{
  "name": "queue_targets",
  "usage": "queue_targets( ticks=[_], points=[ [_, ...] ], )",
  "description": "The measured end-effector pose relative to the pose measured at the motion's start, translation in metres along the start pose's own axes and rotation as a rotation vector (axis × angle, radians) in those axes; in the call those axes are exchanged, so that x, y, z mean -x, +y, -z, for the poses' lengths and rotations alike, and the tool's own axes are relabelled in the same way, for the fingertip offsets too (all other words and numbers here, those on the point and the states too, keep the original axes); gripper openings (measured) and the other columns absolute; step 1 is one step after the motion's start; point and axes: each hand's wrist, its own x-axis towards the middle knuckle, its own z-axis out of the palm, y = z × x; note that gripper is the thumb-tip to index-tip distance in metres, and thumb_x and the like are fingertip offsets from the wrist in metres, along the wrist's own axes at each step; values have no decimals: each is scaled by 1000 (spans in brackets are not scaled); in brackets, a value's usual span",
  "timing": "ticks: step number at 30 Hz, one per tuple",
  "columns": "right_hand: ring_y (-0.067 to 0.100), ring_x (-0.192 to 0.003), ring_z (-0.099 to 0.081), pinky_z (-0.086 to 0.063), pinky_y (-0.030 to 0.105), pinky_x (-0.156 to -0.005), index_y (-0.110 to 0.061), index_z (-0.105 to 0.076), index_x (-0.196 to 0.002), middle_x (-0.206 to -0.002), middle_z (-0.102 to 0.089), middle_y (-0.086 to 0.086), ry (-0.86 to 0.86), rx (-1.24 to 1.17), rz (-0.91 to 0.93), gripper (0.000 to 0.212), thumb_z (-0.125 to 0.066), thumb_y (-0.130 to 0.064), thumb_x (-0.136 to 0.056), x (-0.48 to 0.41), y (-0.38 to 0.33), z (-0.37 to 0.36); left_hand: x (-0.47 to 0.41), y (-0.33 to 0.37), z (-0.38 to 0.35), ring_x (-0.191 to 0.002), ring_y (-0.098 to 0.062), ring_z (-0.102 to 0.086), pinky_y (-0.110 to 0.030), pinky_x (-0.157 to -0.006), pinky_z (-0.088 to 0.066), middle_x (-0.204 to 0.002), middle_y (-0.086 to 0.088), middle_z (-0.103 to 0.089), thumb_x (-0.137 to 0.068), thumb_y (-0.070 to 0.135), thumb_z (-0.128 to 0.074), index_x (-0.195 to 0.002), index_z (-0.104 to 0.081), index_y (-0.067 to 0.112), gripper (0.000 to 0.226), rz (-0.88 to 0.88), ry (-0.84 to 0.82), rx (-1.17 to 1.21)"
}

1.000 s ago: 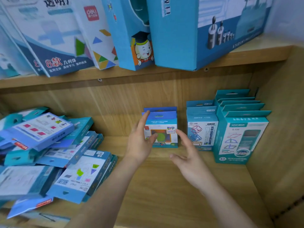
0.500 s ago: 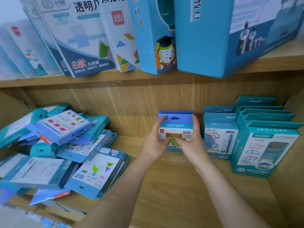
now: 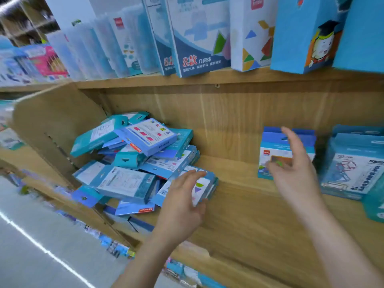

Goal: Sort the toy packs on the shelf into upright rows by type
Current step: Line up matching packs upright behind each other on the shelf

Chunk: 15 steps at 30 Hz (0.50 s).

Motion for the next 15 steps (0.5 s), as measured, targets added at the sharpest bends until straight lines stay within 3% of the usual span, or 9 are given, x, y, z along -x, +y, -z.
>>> queue_targets(
  ticks=[2, 4, 6, 8, 10, 15],
  points=[
    [7, -97, -49, -42, 16, -81, -47, -35, -137, -133, -43, -14, -140, -5, 0, 73, -59, -3, -84, 20, -6, -20, 17, -27, 15, -137, -8, -26, -20, -112, -20, -147, 9, -35, -77, 29, -67, -138, -39, 36, 67, 8, -149, -125],
    [4, -115, -43, -32, 17, -98, -45, -35, -137, -143, -37, -18, -302, 43, 61, 73, -62, -4, -84, 40, -9, -43, 28, -53, 21, -144, -11, -12, -26, -116, -15, -155, 11, -19, -80, 35, -63, -145, -23, 40, 77, -19, -282, -343],
    [5, -136, -27, -15, 12, -108, -46, -27, -135, -147, -29, -15, -473, 173, 128, 75, -64, -6, -84, 59, -8, -69, 33, -76, 22, -146, -16, -6, -37, -116, -20, -158, 9, -8, -86, 30, -56, -146, -13, 40, 75, -33, -307, -473],
    [5, -144, -7, -3, 8, -108, -46, -20, -138, -153, -17, -12, -601, 300, 174, 77, -63, -11, -85, 74, -7, -93, 31, -91, 23, -146, -19, -7, -39, -110, -34, -159, 4, -4, -91, 21, -48, -146, -10, 41, 70, -3, -277, -470],
    [6, -145, 7, -1, 14, -110, -47, -15, -143, -157, -3, -12, -677, 381, 156, 78, -59, -16, -87, 88, -7, -110, 29, -99, 24, -146, -23, -12, -38, -103, -42, -160, 1, -2, -94, 15, -45, -146, -8, 43, 70, 29, -254, -437],
    [3, -142, 17, -5, 24, -114, -52, -7, -143, -156, 12, -18, -721, 451, 115, 83, -59, -24, -86, 102, -14, -127, 28, -108, 31, -144, -22, -20, -32, -102, -42, -160, 0, -4, -91, 6, -41, -146, -17, 39, 69, 39, -232, -338]
  ],
)
